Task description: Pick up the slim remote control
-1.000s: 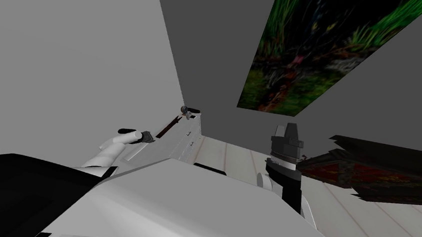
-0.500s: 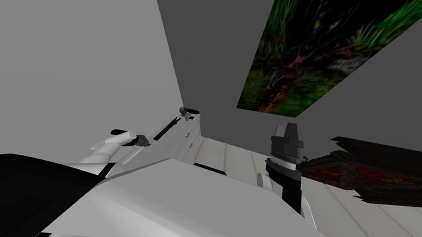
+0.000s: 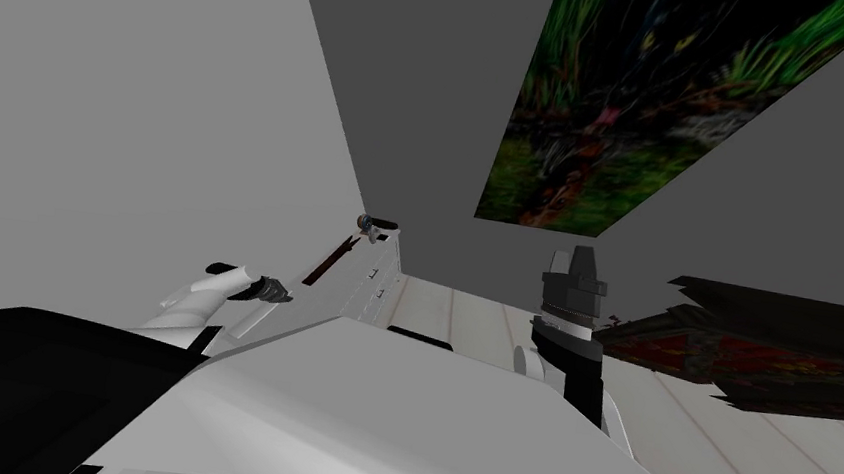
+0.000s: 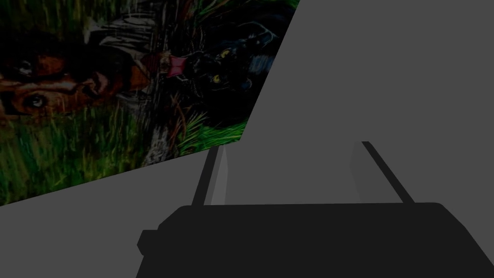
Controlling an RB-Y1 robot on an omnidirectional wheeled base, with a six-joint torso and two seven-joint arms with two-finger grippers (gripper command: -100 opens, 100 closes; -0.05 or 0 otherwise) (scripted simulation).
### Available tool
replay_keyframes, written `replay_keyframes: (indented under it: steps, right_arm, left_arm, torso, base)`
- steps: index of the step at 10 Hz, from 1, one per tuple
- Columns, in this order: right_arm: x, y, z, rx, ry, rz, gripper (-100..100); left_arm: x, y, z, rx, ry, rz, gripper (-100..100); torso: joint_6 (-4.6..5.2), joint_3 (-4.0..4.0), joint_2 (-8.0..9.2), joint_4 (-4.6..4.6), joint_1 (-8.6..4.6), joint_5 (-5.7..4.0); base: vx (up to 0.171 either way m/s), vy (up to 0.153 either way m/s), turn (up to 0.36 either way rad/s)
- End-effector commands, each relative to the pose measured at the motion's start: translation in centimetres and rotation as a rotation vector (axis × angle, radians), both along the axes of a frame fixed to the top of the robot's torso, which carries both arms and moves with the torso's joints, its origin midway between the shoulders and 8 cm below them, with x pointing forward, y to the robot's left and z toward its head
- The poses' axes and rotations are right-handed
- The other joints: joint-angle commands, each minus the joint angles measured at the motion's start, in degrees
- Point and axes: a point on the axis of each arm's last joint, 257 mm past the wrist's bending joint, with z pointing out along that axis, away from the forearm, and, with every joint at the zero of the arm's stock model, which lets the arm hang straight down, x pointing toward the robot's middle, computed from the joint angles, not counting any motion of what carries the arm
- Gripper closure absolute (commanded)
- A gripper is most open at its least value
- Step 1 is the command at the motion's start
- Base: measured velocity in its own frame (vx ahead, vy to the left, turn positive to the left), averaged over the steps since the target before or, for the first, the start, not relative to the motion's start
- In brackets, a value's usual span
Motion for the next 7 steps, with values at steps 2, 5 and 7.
replay_keyframes:
  steps: [2, 5, 7]
  right_arm:
    - [0.0, 0.0, 0.0, 0.0, 0.0, 0.0, 0]
    - [0.0, 0.0, 0.0, 0.0, 0.0, 0.0, 0]
    - [0.0, 0.0, 0.0, 0.0, 0.0, 0.0, 0]
  left_arm:
    - [-1.4, 0.2, -0.3, -0.028, 0.022, 0.032, -100]
    - [-5.5, 0.1, -0.8, -0.105, 0.085, 0.121, -100]
    - [-7.1, -0.1, -0.9, -0.138, 0.109, 0.157, -100]
  torso:
    - [0.01, -0.01, -0.02, -0.01, 0.02, 0.01]
    - [0.01, -0.03, -0.04, -0.01, 0.03, 0.02]
    - [0.0, -0.12, -0.21, -0.04, 0.14, 0.04]
  base:
    - [0.036, 0.014, -0.002]
    - [0.057, 0.027, -0.005]
    - [0.102, 0.047, -0.005]
